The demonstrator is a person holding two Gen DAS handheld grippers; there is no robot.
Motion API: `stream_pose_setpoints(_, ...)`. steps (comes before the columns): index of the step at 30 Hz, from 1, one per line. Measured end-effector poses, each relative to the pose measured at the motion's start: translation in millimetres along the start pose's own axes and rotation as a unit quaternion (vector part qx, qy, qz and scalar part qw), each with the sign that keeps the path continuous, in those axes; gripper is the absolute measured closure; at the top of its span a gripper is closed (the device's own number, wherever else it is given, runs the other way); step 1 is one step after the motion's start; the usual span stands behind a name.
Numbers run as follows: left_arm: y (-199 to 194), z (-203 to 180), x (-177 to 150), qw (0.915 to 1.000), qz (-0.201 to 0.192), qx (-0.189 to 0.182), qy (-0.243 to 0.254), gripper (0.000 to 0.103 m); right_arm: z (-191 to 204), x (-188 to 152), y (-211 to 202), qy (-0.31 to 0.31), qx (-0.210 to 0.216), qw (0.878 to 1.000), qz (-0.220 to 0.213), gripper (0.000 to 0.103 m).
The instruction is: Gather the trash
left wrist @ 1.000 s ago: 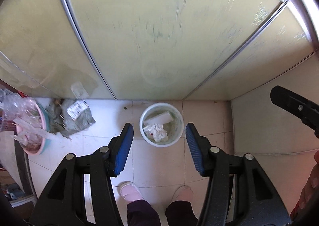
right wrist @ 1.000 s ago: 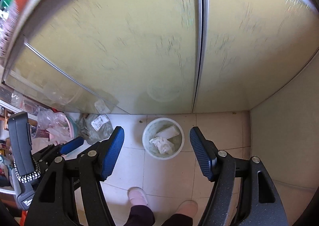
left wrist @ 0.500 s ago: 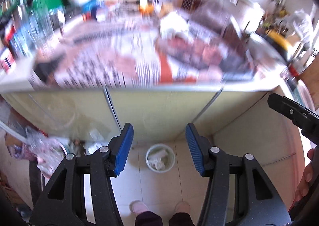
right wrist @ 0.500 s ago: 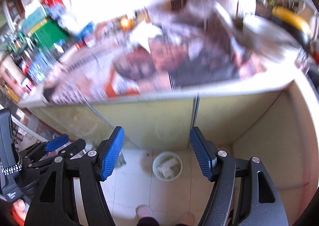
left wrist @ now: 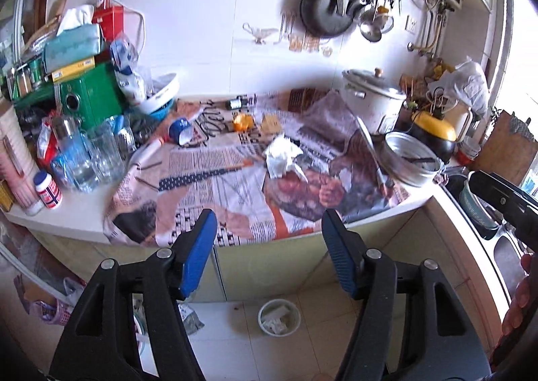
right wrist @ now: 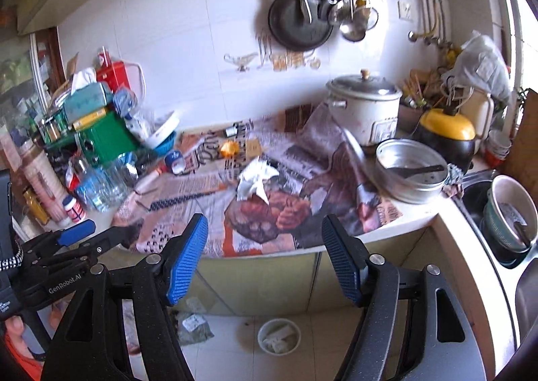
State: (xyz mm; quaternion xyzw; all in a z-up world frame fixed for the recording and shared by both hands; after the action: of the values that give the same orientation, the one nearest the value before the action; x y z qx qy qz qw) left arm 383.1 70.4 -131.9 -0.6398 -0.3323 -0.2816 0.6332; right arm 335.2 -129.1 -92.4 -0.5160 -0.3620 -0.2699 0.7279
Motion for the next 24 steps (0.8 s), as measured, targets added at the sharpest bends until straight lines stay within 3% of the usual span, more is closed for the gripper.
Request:
stream_pose_setpoints(8,-7.0,1.2,25.9,0.9998,-0.017,-0.003,0.012,0.015,-3.5,22.1,-5.7,-0.002,-0.02,0.999,-0.025,0.024)
stream_pose_setpoints(15,22.6,-1.0,44.5,0.9997,-0.018,0.013,0.01,0.014,-17.1,37.4,24.6,-0.006,-0.012,1.0,-0.028,0.023)
stream_pose_setpoints(24,85.3,-21.3,104.5,0.9986,-0.02,0.048,-0.012,0.014,-47.3,81.8,80.0,-0.03,0.02,0.999,-0.026,0.023)
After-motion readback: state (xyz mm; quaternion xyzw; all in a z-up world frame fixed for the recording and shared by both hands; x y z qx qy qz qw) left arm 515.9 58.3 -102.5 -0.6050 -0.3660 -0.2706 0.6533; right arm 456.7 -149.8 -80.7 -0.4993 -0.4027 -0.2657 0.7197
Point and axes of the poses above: each gripper's, at about its wrist camera, not at the fingertips, and y roughly the way its jaws point, z to its left, x to its top, the point moved 8 cm from there along y, roughly the way its jaws point, and after that the axes turned 6 degrees about x, right-handed, at the moved point
